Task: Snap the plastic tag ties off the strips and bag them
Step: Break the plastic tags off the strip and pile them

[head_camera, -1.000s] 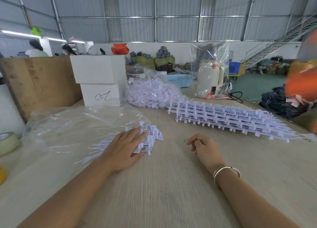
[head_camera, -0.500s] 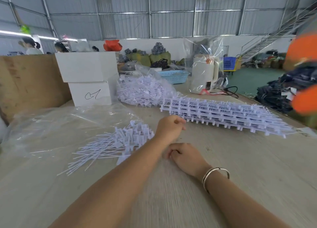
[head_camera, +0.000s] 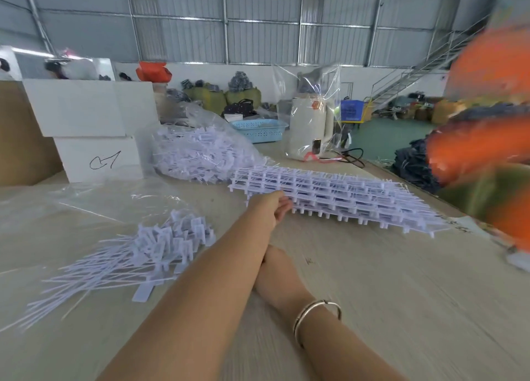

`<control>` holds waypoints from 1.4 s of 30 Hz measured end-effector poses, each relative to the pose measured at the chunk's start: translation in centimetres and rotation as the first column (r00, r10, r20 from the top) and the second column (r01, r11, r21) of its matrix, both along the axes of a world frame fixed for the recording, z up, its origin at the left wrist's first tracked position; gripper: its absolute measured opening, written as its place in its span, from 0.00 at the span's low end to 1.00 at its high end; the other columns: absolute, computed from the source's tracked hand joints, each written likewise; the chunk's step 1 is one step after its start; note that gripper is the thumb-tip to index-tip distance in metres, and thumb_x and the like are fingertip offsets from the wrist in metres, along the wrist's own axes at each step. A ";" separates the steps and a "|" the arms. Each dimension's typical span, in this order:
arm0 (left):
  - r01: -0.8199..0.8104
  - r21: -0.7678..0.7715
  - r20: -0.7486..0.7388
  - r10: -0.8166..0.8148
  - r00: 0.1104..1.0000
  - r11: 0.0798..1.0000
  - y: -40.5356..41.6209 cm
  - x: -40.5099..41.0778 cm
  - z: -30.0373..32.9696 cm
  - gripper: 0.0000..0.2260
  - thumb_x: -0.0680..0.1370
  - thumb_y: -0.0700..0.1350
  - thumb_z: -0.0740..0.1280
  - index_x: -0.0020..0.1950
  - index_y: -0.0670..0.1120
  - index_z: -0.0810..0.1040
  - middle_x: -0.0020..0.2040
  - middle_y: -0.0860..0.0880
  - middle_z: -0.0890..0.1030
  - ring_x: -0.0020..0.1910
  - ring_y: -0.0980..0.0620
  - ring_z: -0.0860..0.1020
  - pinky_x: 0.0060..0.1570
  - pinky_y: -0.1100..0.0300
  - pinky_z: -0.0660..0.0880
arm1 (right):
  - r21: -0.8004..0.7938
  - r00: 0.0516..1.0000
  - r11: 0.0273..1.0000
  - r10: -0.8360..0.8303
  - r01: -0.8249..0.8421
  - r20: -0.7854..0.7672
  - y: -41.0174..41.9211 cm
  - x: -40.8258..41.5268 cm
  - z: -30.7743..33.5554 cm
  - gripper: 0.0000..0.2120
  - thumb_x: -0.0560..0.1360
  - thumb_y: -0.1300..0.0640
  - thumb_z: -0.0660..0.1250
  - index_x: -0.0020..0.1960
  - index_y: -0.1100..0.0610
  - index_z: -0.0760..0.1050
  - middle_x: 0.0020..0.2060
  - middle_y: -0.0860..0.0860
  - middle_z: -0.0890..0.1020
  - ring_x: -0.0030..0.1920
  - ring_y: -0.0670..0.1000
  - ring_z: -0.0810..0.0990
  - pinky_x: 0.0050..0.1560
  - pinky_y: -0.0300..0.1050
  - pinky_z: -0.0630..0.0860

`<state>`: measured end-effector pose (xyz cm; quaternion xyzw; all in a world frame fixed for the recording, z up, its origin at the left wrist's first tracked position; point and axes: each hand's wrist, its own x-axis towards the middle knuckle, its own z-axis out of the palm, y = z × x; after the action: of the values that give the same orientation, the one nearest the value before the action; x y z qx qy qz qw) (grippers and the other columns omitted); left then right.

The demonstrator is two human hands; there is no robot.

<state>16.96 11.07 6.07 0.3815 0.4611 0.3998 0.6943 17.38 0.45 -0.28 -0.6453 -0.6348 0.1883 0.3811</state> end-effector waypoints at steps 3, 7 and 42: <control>-0.084 -0.005 0.029 0.084 0.996 0.996 -0.1 -0.5 -0.1 0.07 0.79 0.43 0.64 0.49 0.39 0.75 0.42 0.45 0.79 0.21 0.58 0.76 0.18 0.71 0.66 | 0.004 0.999 1.000 0.023 -0.023 0.030 0.0 0.1 0.0 0.06 0.73 0.61 0.59 0.38 0.56 0.71 0.45 0.59 0.82 0.46 0.60 0.79 0.39 0.44 0.67; -0.178 0.026 0.099 0.175 0.980 0.984 -0.6 -2.4 -0.2 0.07 0.77 0.42 0.66 0.41 0.40 0.73 0.38 0.45 0.79 0.23 0.57 0.73 0.23 0.68 0.72 | 0.024 0.989 0.991 0.128 -0.130 0.070 -0.2 -0.2 0.2 0.08 0.73 0.63 0.59 0.41 0.59 0.77 0.45 0.59 0.82 0.47 0.58 0.79 0.38 0.42 0.63; -0.260 0.044 0.192 0.247 0.950 0.965 -1.6 -8.4 -0.1 0.10 0.76 0.27 0.57 0.38 0.37 0.72 0.34 0.41 0.74 0.35 0.46 0.75 0.24 0.60 0.77 | -0.086 0.872 0.968 0.251 -0.238 0.421 -1.7 0.0 2.0 0.12 0.77 0.58 0.59 0.52 0.56 0.80 0.53 0.53 0.79 0.57 0.53 0.74 0.62 0.48 0.69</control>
<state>8.55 9.50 6.01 0.3041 0.4259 0.5350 0.6632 17.43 -1.27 1.69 -0.5912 -0.7763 0.0985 0.1953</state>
